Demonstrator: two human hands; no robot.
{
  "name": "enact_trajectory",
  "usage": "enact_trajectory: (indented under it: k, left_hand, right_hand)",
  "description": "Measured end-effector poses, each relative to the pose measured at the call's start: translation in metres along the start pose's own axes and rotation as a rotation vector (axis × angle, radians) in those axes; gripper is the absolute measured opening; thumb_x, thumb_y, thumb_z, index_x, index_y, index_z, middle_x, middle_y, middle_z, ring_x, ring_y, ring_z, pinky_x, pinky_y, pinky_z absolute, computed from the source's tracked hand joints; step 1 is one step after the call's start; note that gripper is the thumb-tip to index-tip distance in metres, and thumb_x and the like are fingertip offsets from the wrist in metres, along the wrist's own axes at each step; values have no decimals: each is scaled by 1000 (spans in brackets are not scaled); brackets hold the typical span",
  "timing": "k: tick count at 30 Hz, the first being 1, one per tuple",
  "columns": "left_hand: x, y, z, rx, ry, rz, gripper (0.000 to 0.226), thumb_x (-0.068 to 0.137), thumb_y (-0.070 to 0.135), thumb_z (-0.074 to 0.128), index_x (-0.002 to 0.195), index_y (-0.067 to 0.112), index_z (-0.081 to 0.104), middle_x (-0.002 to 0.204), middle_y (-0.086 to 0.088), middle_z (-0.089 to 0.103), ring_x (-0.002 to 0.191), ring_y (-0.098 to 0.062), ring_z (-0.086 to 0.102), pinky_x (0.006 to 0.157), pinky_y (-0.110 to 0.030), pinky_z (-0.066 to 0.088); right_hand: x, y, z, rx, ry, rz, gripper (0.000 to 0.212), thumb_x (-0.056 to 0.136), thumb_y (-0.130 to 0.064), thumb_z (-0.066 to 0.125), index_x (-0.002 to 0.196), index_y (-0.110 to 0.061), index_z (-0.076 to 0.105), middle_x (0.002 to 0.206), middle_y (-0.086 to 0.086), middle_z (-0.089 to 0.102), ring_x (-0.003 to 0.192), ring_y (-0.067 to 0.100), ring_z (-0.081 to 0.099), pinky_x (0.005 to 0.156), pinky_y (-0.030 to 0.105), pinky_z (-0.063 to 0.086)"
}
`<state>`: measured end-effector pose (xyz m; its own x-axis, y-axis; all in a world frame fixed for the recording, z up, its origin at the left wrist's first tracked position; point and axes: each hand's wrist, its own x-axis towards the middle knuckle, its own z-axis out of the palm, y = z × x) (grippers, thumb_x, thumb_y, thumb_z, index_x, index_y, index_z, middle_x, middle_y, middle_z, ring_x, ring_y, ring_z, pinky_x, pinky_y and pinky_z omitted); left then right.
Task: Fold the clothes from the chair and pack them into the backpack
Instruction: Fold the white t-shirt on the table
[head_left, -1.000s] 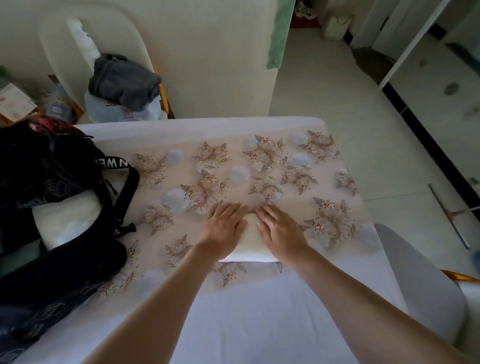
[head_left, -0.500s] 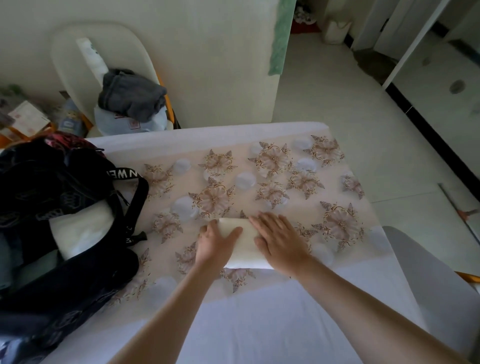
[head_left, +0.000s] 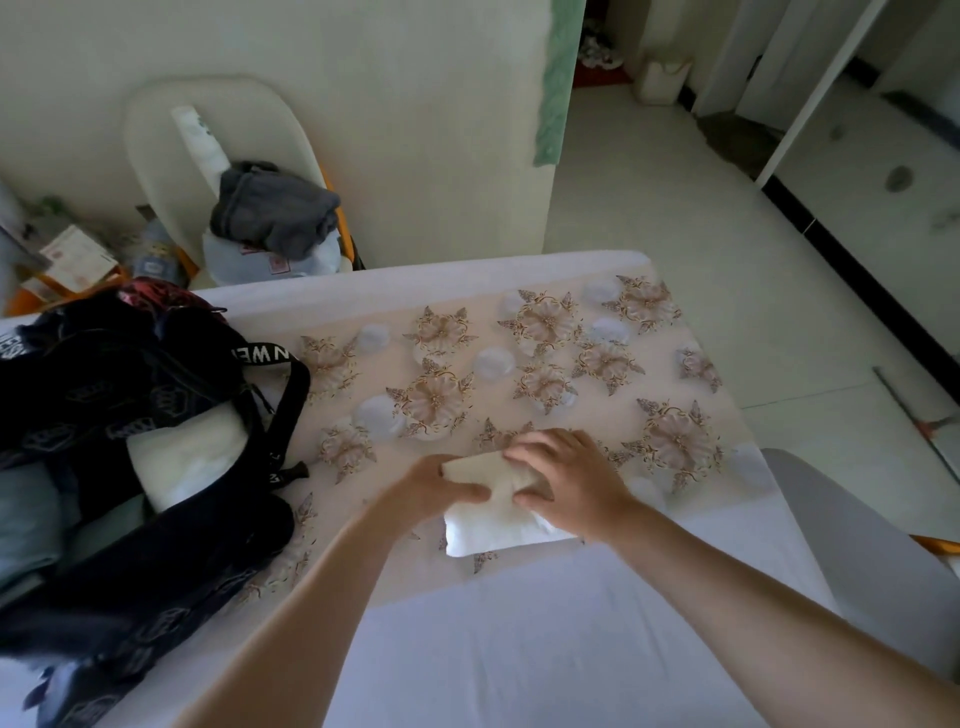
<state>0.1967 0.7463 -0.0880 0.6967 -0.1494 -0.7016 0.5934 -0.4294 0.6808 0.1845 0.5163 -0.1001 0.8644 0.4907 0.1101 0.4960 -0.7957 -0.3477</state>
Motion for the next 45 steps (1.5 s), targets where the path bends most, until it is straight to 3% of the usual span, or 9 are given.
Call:
enact_trajectory:
  k: [4,6,8,13,18,20,25,35,45]
  left_hand:
    - [-34,-15,3,241,127,191,62,49,47,83,107,43,61,105,8,66,95,-16,63,80,-38,56]
    - [-52,-20,4,409,204,323,58,61,36,82,113,45,58,105,12,53,93,-11,54,73,-25,46]
    - [-70,-27,5,441,284,440,59,67,22,82,116,42,58,106,14,44,92,-5,47,72,-10,34]
    - [-102,-69,3,655,408,583,58,62,23,79,114,33,56,111,17,52,109,-11,44,98,-23,32]
    - [-118,-99,21,1018,415,631,75,63,26,66,134,27,42,122,5,44,120,-21,36,109,-32,24]
    - [-117,-104,29,1071,433,709,73,61,30,69,129,23,48,125,1,41,119,-24,38,111,-36,32]
    - [-120,-110,43,1026,320,598,69,77,30,70,137,19,40,145,3,40,140,-19,33,111,-35,36]
    - [-133,-53,-6,933,380,570,66,85,33,67,143,24,38,134,6,40,124,-18,41,106,-38,38]
    - [-205,-30,-164,766,633,531,64,83,32,70,141,28,43,134,8,47,124,-16,46,100,-37,45]
  right_hand:
    - [12,-20,-30,13,-251,19,94,63,-51,80,145,-30,40,155,1,31,140,21,33,114,46,32]
    - [15,-33,-37,1,-474,78,124,59,-57,84,156,-35,10,164,0,13,148,19,17,120,41,23]
    - [13,-46,-37,-73,-581,93,131,54,-62,84,156,-39,4,161,0,27,146,20,28,118,41,24]
    - [-12,-91,-21,-280,-444,-46,77,64,-59,72,132,-30,51,126,-2,62,128,22,49,116,52,17]
    - [-49,-119,7,-336,-317,-101,62,70,-47,77,123,-21,58,118,4,57,116,26,51,88,40,48]
    - [-63,-118,12,-319,-233,-112,63,64,-49,80,118,-23,60,119,4,56,112,24,52,82,37,53]
    - [-79,-115,10,-338,-426,-62,81,78,-63,66,143,-24,36,155,4,32,142,28,33,109,49,34]
    - [0,-118,-49,-167,-524,-82,65,89,-43,61,144,-29,31,141,2,50,125,28,52,100,42,45]
    - [140,-230,-77,-74,-325,-295,75,80,-69,63,140,-29,46,131,-4,54,119,19,53,84,33,46]
